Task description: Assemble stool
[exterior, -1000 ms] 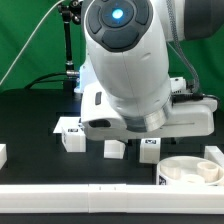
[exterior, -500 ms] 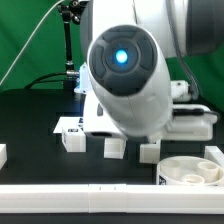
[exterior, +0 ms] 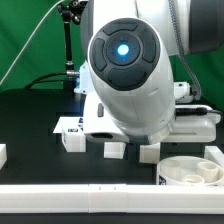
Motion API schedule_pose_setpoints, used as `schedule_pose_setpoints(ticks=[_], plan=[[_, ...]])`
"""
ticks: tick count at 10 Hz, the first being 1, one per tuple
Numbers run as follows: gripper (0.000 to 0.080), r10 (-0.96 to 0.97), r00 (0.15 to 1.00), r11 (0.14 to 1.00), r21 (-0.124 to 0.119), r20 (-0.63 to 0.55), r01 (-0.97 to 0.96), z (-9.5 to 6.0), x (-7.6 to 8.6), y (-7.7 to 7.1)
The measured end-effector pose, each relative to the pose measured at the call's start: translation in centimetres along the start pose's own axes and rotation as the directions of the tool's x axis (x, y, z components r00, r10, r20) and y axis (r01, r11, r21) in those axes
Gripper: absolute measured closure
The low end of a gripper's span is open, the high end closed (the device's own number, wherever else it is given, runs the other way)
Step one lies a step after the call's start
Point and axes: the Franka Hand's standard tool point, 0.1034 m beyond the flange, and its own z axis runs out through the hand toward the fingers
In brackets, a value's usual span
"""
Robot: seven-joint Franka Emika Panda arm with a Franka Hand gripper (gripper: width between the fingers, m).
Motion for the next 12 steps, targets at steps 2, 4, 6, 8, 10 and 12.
schedule_pose_setpoints(ticks=[2, 4, 6, 8, 10, 12], plan=[[0.0150, 0.003, 0.999, 1.000, 0.006, -0.040, -0.003, 0.5, 1.2, 0.1], [0.0150, 0.007, 0.999, 1.000, 0.006, -0.047, -0.006, 0.9, 1.6, 0.1], [0.0150, 0.008, 0.999, 1.000, 0.005, -0.038, -0.008, 1.4, 1.6, 0.3], [0.0150, 0.014, 1.000, 1.000, 0.007, -0.028, -0.014, 1.9, 1.5, 0.7], [0.0412, 0.017, 0.999, 1.000, 0.006, -0.030, -0.017, 2.4, 1.4, 0.8], [0.0464, 0.017, 0.999, 1.000, 0.006, -0.029, -0.017, 2.4, 1.3, 0.8]])
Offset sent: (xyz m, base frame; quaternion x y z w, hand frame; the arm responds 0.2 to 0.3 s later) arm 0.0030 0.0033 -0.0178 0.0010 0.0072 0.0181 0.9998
